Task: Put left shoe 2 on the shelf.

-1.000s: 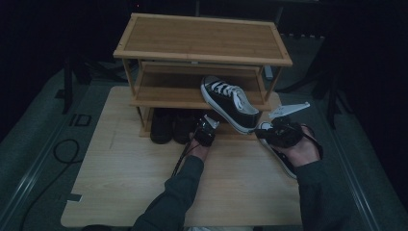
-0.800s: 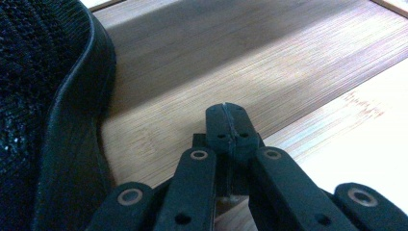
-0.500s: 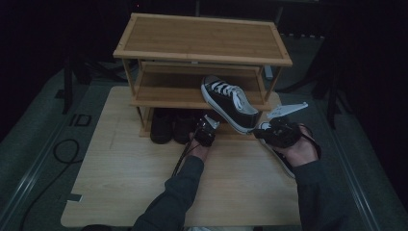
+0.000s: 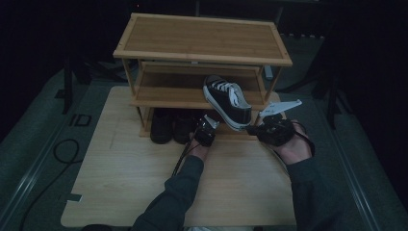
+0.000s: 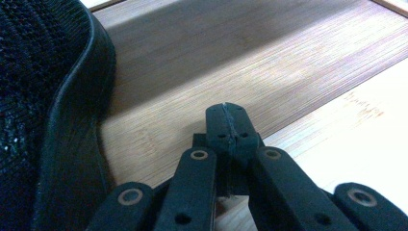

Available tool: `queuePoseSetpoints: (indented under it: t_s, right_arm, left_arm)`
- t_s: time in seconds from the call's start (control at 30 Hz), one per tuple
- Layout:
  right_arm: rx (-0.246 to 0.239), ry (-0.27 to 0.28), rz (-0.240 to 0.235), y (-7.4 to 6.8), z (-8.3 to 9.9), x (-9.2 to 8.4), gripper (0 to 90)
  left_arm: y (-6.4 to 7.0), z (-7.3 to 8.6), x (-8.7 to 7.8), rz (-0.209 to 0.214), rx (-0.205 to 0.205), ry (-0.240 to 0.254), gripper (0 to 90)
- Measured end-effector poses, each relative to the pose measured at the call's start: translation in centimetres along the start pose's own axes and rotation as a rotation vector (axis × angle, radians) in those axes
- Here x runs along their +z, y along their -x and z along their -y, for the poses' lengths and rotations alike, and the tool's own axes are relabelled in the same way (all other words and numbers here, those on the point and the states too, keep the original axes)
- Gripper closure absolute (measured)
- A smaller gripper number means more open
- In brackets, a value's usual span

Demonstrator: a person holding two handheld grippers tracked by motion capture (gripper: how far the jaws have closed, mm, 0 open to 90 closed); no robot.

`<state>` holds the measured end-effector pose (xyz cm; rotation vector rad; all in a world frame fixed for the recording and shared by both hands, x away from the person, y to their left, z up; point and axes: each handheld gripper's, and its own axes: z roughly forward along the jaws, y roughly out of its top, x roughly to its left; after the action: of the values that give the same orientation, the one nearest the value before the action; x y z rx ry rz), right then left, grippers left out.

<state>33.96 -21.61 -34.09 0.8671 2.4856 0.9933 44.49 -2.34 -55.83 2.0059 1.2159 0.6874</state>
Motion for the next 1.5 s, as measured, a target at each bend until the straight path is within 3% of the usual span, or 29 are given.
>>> queuePoseSetpoints:
  t_s: [0.83, 1.07, 1.5]
  right_arm:
    - [-0.035, 0.020, -0.046, -0.7, -1.4, 2.2, 90.0]
    - [-0.034, 0.016, -0.003, -0.4, -1.5, 3.1, 90.0]
    - [-0.035, 0.031, -0.040, -0.3, -2.1, 3.5, 90.0]
  left_arm:
    - [0.1, 0.0, 0.0, -0.004, 0.010, 0.002, 90.0]
    - [0.1, 0.0, 0.0, -0.002, 0.009, 0.002, 90.0]
    - [0.1, 0.0, 0.0, -0.009, 0.023, 0.000, 90.0]
